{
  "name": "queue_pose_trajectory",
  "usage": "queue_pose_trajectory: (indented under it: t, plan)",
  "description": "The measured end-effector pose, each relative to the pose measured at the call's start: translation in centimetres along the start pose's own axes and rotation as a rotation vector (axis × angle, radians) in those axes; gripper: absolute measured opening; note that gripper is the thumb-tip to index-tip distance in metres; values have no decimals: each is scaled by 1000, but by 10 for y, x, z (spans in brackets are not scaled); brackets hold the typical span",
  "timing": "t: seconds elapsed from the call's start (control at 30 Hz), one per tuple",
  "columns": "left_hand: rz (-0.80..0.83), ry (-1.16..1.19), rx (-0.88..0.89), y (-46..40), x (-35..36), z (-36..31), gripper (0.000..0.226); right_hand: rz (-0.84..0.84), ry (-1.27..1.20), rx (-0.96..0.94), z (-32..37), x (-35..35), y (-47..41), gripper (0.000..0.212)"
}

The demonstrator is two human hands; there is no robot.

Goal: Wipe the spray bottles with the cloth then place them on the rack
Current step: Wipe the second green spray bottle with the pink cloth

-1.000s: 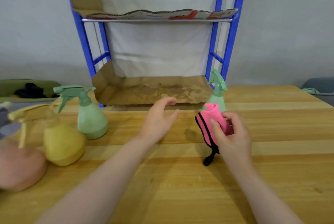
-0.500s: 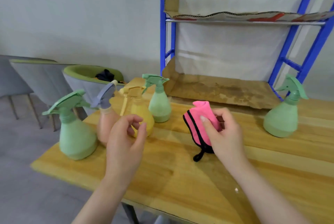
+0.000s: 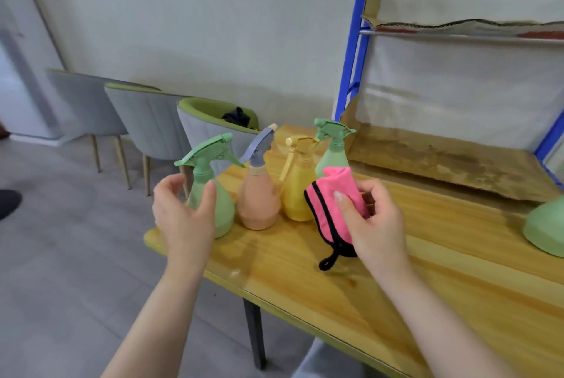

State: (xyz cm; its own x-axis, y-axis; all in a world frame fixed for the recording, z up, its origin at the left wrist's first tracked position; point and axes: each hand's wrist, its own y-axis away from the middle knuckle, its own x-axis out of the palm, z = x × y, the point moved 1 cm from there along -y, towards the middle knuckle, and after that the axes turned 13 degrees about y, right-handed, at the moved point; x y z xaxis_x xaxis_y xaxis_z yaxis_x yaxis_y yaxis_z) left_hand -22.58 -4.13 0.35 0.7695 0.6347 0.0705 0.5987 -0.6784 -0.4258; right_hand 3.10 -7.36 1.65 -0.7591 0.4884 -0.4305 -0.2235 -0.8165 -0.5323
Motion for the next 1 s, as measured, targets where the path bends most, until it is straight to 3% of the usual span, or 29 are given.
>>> queue_pose_trajectory:
  t: [0.1,0.23,0.4,0.57,0.67,0.8,1.0]
  plan:
    - [96,-8,-77,-14,5,-3,50,-13,10,4,3,-3,1,9]
    - [94,28,-100,-19,8,-8,36,-30,-6,48,-1,-10,2,10]
    - [101,56,-45,-9,1,-14,14,-24,2,84,-8,-19,8,9]
    - [170,119,30,11,-3,-36,10,-22,1,94,-14,-33,9,7]
    - [282,180,42,28,-3,-59,19,-38,-16,96,-18,-45,8,4]
    - [473,329,-24,56,6,-86,14,-75,-56,141,-29,-64,5,2]
    - [719,502,-109,97,54,-108,22,-91,-140,227,-53,-98,-8,11]
